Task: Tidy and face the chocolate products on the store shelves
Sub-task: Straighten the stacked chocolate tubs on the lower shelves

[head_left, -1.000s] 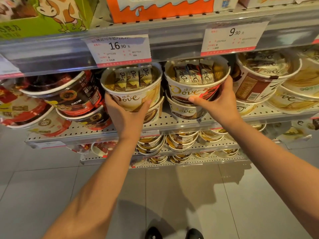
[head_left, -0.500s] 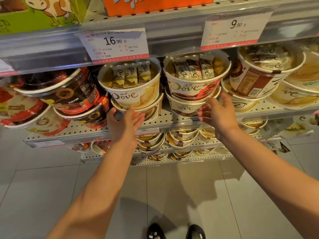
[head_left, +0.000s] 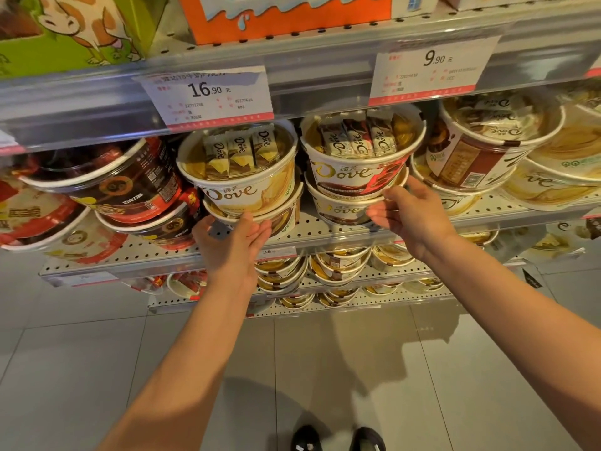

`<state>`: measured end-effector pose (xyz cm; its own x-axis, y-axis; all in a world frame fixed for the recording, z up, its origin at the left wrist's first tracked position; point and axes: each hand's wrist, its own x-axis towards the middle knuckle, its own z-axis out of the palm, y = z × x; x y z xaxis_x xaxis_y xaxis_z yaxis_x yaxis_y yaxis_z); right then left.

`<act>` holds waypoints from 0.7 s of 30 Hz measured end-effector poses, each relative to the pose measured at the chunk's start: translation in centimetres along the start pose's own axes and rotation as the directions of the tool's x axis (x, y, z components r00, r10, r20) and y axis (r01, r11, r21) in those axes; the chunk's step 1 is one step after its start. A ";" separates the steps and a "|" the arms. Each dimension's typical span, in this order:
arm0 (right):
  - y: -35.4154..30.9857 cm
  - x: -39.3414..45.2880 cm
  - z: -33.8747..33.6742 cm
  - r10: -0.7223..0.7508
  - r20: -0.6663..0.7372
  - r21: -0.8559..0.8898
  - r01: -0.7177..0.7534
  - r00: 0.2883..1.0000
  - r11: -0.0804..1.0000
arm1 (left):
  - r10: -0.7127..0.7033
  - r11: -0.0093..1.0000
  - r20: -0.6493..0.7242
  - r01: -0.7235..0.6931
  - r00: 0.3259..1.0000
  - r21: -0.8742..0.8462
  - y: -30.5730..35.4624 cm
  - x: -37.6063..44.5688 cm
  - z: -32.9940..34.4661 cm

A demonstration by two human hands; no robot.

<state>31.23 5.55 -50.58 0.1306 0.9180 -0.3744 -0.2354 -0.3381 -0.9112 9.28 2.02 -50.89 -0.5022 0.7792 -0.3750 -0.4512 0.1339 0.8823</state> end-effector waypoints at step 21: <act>2.1 -0.9 5.4 -0.583 -0.254 -0.480 0.423 0.772 0.769 | 0.555 0.680 0.126 -0.536 0.822 0.500 0.5 1.7 1.4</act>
<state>25.42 5.10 -51.19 0.4828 0.8529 0.1987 0.3368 0.0286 -0.9411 9.21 4.32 -50.68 -0.5702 0.7922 0.2173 0.3315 -0.0202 0.9432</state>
